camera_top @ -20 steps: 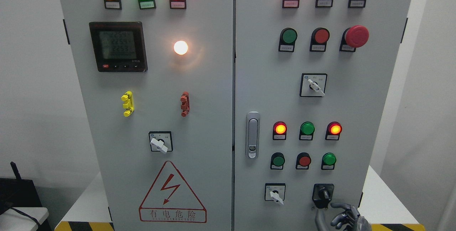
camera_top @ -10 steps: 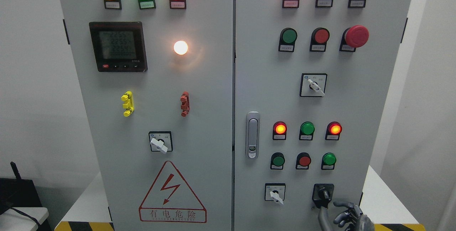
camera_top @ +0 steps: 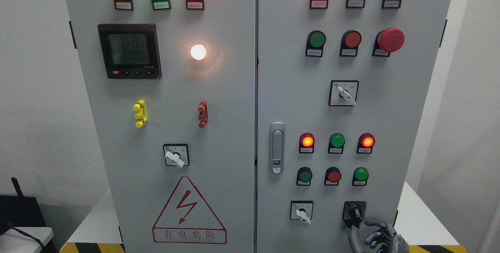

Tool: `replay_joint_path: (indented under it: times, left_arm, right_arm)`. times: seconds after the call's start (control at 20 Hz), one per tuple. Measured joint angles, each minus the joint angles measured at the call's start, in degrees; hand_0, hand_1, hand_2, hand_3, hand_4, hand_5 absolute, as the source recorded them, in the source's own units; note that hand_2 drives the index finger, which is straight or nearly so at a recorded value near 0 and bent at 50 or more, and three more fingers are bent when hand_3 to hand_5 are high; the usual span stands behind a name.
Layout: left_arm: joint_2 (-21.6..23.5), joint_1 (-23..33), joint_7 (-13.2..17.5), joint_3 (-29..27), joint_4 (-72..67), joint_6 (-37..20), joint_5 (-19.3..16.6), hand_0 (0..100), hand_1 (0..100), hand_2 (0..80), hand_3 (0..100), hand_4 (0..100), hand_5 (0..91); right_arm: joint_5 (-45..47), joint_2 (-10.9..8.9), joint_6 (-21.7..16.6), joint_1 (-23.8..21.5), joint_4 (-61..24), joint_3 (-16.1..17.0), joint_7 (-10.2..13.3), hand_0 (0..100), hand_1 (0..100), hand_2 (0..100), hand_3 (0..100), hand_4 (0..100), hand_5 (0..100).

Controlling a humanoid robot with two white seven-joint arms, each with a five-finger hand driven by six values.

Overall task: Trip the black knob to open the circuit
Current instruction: 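Close the right hand's fingers around the black knob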

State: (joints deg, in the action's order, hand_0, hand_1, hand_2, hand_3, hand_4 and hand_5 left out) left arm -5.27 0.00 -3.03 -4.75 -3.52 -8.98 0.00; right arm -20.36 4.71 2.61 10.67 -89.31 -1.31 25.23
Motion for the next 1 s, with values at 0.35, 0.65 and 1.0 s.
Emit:
replay_joint_path:
  times: [0.35,0.65,1.0]
  left_arm:
    - [0.0,0.0,0.0,0.0,0.0,0.0,0.0,12,39,0.0,0,0,0.0]
    - [0.0,0.0,0.0,0.0,0.0,0.0,0.0,12,39,0.0,0,0,0.0]
    - [0.0,0.0,0.0,0.0,0.0,0.0,0.0,12,39,0.0,0,0,0.0]
  right_arm:
    - [0.0,0.02,0.1,0.4,0.2,-0.4,-0.2,31,74,47,85,88,94]
    - [0.0,0.05,0.2,0.7,0.3,-0.6,-0.2,34,74,48,85,87,94]
    - [-0.1,0.07,0.2,0.8,0.3,-0.4,-0.2,38,74,48,85,87,94]
